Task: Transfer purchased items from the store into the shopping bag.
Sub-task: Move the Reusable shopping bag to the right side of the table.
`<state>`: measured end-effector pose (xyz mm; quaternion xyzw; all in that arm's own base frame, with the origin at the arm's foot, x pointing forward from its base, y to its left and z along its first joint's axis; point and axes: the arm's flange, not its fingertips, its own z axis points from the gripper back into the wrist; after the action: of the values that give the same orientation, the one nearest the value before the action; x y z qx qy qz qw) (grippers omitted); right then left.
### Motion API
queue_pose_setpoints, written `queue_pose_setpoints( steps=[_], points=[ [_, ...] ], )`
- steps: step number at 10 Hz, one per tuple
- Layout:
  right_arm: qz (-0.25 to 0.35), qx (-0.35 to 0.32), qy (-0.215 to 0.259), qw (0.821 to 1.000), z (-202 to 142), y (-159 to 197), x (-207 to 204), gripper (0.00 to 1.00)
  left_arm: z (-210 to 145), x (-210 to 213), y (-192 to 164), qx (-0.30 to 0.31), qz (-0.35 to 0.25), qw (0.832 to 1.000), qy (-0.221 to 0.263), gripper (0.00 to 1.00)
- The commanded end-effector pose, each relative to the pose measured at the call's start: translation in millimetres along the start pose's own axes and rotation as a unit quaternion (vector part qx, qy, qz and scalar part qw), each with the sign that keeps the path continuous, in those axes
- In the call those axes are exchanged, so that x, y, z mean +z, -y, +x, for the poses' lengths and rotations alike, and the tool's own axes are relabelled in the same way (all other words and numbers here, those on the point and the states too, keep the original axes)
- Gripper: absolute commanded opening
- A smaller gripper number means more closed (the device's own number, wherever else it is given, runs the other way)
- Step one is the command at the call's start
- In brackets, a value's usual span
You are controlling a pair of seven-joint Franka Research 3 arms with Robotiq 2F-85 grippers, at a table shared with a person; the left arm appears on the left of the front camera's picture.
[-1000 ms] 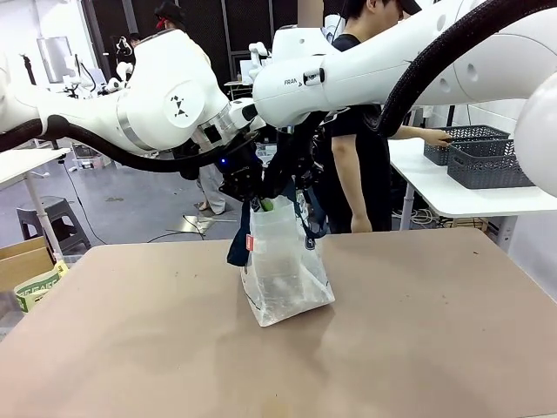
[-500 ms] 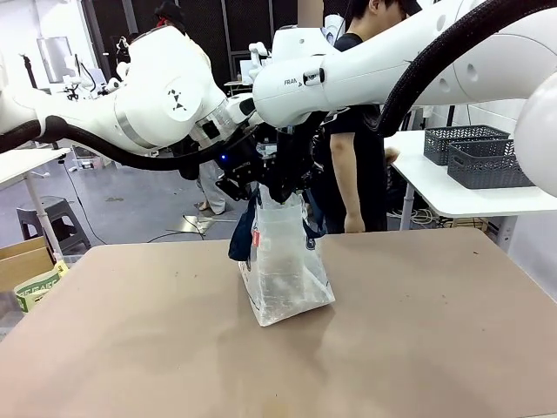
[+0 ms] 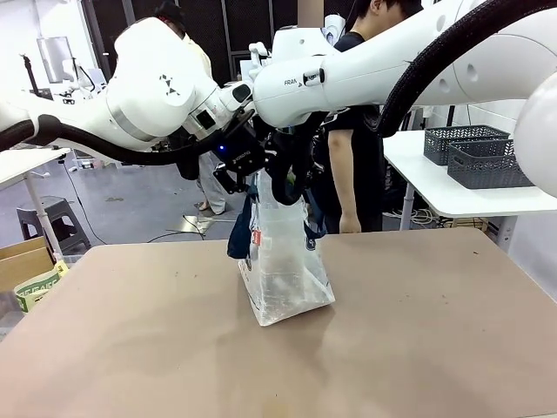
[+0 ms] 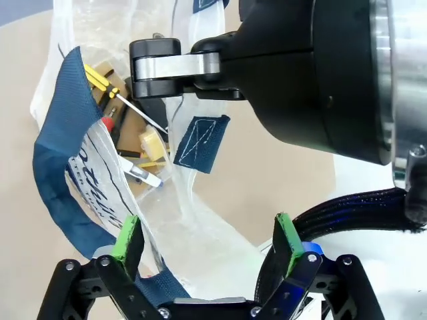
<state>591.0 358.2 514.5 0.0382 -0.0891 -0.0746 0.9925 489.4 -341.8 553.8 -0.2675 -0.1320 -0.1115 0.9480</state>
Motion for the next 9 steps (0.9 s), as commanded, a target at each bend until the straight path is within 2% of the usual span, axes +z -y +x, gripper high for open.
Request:
queue_pose_setpoints(
  steps=[1,9],
  points=[
    [-0.006,-0.011,0.006,1.0,0.2,-1.8,-0.9,0.0,-4.3,0.3,-1.5,-0.003,-0.024,1.0,-0.005,1.0],
    [-0.005,-0.009,0.005,1.0,-1.5,-2.2,-2.5,0.0,-3.3,-30.1,16.1,-0.008,0.012,0.999,-0.039,1.0]
  ],
)
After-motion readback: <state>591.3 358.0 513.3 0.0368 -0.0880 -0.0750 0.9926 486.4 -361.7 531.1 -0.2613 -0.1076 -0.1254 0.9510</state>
